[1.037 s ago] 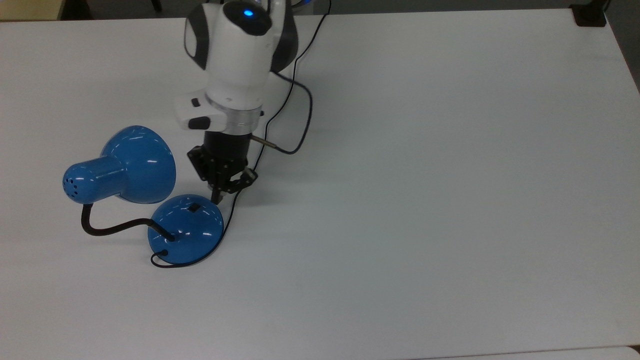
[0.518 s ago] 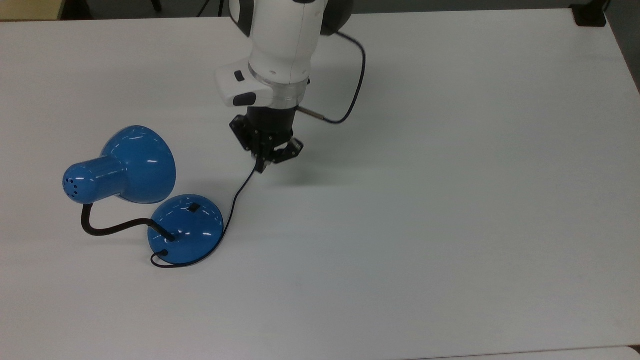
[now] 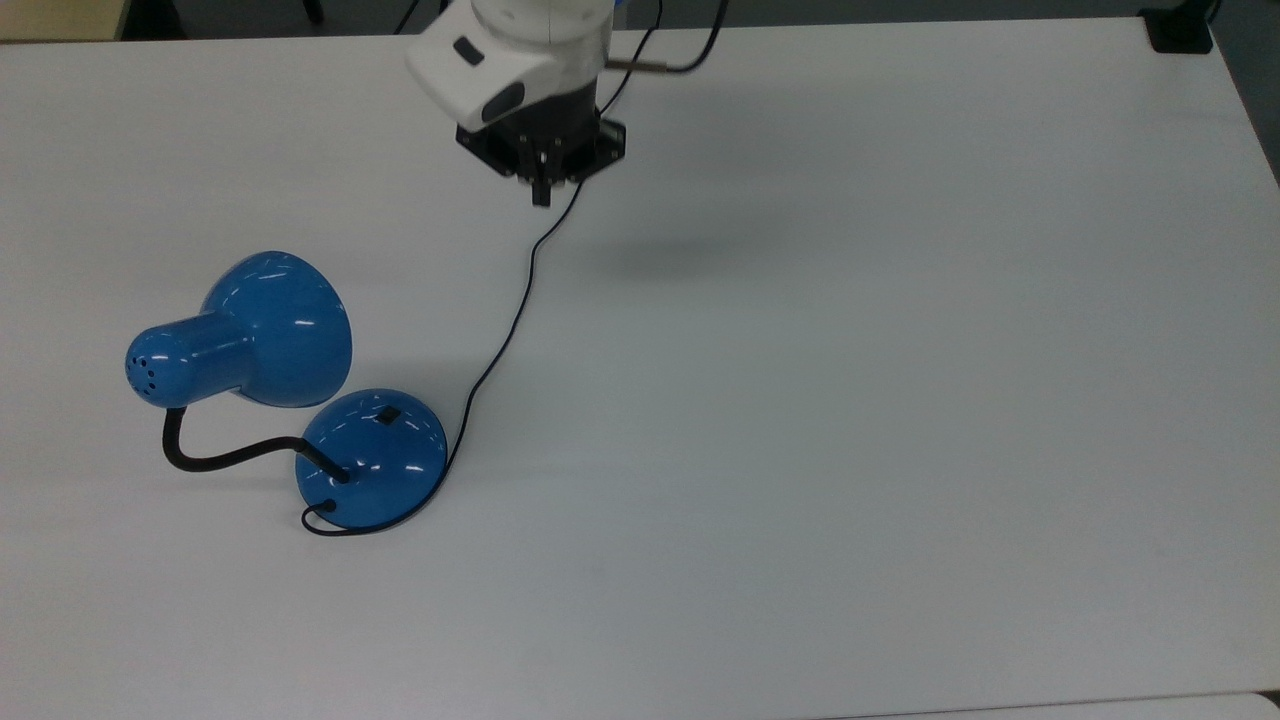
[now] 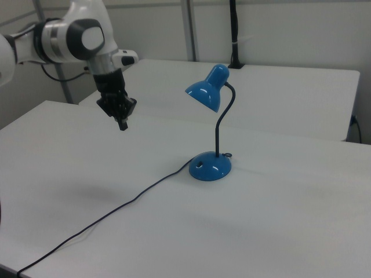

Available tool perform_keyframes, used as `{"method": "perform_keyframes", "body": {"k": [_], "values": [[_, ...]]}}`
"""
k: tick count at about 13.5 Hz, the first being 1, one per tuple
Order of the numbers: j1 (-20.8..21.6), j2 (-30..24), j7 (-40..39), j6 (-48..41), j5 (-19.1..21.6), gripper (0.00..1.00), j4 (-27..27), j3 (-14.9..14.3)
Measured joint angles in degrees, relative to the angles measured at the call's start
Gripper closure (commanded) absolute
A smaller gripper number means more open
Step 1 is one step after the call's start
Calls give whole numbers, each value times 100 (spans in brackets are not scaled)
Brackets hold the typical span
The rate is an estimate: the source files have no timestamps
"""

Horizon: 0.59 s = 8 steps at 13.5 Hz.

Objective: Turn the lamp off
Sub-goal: 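Lift the gripper up and away from the lamp base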

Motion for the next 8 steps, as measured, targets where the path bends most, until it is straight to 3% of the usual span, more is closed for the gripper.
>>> {"method": "perform_keyframes", "body": {"k": [4,8], "values": [[126,-428,-1016,-595,53,100,19,-186],[781,-712,-1227,-697,330,100,13,-881]]}}
